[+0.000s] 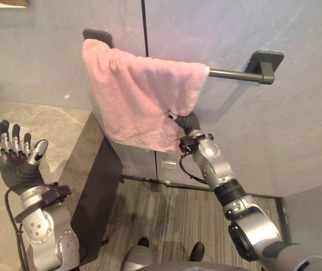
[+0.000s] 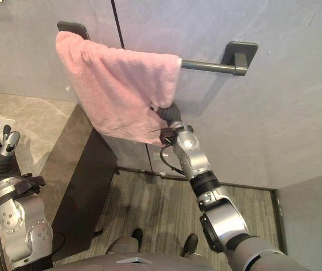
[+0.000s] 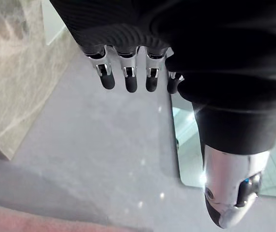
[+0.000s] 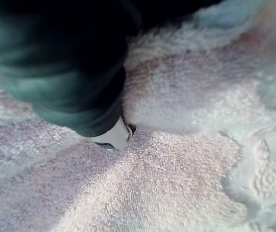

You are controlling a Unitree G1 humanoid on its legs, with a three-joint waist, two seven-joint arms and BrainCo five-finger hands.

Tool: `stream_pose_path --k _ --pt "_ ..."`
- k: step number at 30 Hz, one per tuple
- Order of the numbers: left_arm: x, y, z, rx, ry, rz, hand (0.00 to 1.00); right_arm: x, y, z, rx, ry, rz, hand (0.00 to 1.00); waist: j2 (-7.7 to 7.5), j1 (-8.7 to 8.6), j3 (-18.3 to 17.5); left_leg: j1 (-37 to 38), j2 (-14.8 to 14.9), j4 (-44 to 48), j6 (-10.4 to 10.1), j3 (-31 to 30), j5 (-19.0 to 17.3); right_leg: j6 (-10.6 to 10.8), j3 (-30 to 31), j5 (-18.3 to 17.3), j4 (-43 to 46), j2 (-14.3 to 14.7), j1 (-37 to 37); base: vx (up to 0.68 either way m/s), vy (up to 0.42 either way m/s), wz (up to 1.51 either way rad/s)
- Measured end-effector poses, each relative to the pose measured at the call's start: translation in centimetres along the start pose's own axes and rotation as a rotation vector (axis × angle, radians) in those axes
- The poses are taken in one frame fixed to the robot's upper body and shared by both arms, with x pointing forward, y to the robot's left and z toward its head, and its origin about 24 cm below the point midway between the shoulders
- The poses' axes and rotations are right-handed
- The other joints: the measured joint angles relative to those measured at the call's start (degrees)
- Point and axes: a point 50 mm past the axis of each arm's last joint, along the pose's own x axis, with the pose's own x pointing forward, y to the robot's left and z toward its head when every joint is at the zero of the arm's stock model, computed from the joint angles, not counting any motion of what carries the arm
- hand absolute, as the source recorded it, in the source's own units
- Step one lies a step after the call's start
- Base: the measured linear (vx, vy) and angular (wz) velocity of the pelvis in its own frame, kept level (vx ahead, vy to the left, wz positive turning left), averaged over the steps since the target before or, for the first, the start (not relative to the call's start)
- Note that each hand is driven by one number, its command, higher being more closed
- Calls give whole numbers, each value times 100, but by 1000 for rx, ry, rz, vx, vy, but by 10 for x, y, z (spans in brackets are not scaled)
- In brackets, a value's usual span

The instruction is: Organize washtable

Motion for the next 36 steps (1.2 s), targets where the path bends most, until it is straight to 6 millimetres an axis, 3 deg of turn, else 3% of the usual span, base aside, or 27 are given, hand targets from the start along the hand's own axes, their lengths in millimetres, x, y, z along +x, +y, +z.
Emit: stream_pose_path --k 4,6,9,17,18,25,29,30,33,36 --pt "3 -9 -13 14 41 -46 0 -6 -13 5 -11 -20 -36 100 16 -151 24 50 -1 -2 20 194 -15 -1 192 55 -1 1 -56 -14 19 -25" --pt "9 -19 -33 -22 118 -76 0 -10 -19 5 -22 -23 -48 100 18 -193 26 46 1 15 22 314 -20 4 343 101 -37 12 -113 -17 12 -31" --pt "19 -30 -53 -25 195 -117 0 -12 -18 6 -26 -27 -38 100 40 -316 41 66 10 32 22 421 -21 -4 468 137 -38 30 -157 -21 1 -22" --pt "37 -68 -79 -36 266 -201 0 -12 -8 9 -47 -33 17 100 52 -480 48 38 21 100 26 648 -23 -51 724 271 -43 59 -292 -42 6 -17" --pt "39 -71 -81 -42 272 -201 100 -12 -5 8 -50 -29 27 100 52 -455 48 27 24 112 25 665 -23 -54 748 291 -44 65 -310 -73 1 -10" --pt "51 -86 -85 -56 288 -212 100 -10 26 6 -24 -28 142 100 53 -504 48 -192 23 306 0 709 -2 -114 857 449 -47 60 -489 -98 5 -5" --pt "57 -121 -77 -69 252 -363 100 -10 38 6 -15 -31 181 100 34 -645 35 -201 27 329 -18 823 13 -116 980 489 -50 65 -563 -53 1 -15" --pt "60 -124 -74 -74 238 -376 100 -10 40 5 -16 -28 189 100 35 -752 35 -201 28 332 -18 836 13 -115 980 490 -49 62 -571 -20 2 -16" --pt "62 -125 -72 -79 229 -381 100 -10 36 6 -23 -30 179 100 27 -858 25 -195 62 328 -20 837 12 -103 978 507 -47 76 -570 0 0 -2" --pt "64 -120 -69 -80 216 -359 100 -11 34 6 -25 -29 175 100 22 -834 21 -195 99 313 -37 817 22 -103 961 508 -47 115 -564 37 -24 3"
